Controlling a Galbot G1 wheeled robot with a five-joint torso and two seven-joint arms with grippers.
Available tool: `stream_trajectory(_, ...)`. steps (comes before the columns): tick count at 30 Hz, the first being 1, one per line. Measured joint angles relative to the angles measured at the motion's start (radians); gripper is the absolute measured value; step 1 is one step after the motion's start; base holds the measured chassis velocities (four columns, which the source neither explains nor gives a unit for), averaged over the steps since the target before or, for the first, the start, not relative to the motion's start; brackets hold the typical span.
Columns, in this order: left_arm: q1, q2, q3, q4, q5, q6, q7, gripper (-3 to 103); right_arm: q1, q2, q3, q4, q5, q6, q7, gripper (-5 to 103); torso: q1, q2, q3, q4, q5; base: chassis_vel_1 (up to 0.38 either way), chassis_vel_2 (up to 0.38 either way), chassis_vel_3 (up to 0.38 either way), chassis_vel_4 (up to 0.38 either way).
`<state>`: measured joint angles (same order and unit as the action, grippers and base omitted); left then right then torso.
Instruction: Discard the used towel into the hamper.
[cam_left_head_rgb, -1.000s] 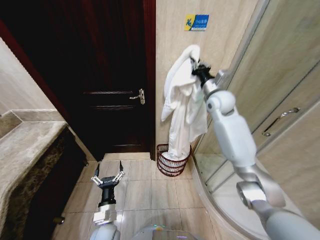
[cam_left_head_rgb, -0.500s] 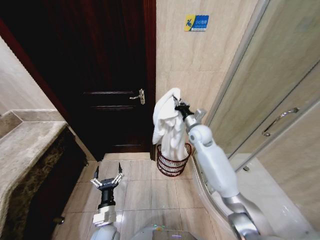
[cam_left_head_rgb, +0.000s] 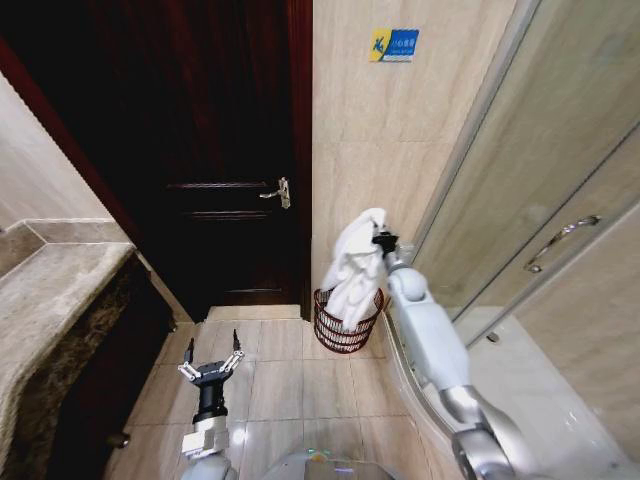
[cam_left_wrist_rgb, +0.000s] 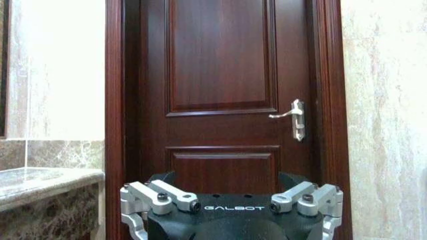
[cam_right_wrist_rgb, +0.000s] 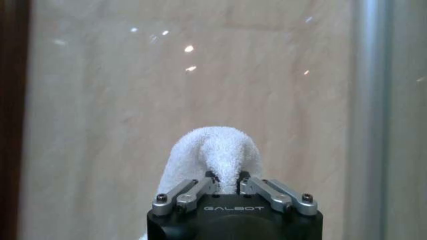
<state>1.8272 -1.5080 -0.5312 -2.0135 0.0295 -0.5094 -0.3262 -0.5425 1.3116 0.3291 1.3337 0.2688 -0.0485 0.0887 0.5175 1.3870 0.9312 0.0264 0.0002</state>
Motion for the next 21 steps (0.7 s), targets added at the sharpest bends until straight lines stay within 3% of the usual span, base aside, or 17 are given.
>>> stream_trajectory(5,-0.003,-0.004,0.001,0.006,-0.002,-0.004,0.0,100,0.019,0.012,-0.039,0.054,0.098,-0.057,0.032,12,0.0,0.0,0.0,0.0011,-0.0005,0.0,0.0,0.0,0.0)
stream_trajectory(17,0.006,-0.004,-0.014,0.003,-0.014,-0.013,-0.001,100,0.019,0.141,-0.103,-0.039,0.031,-0.025,0.003,12,0.0,0.0,0.0,0.0012,-0.0005,0.0,0.0,0.0,0.0)
stream_trajectory(21,0.007,-0.003,-0.016,0.004,-0.018,-0.018,-0.003,100,0.035,0.15,-0.095,-0.088,0.015,-0.014,0.004,12,0.0,0.0,0.0,0.0011,-0.0005,0.0,0.0,0.0,0.0)
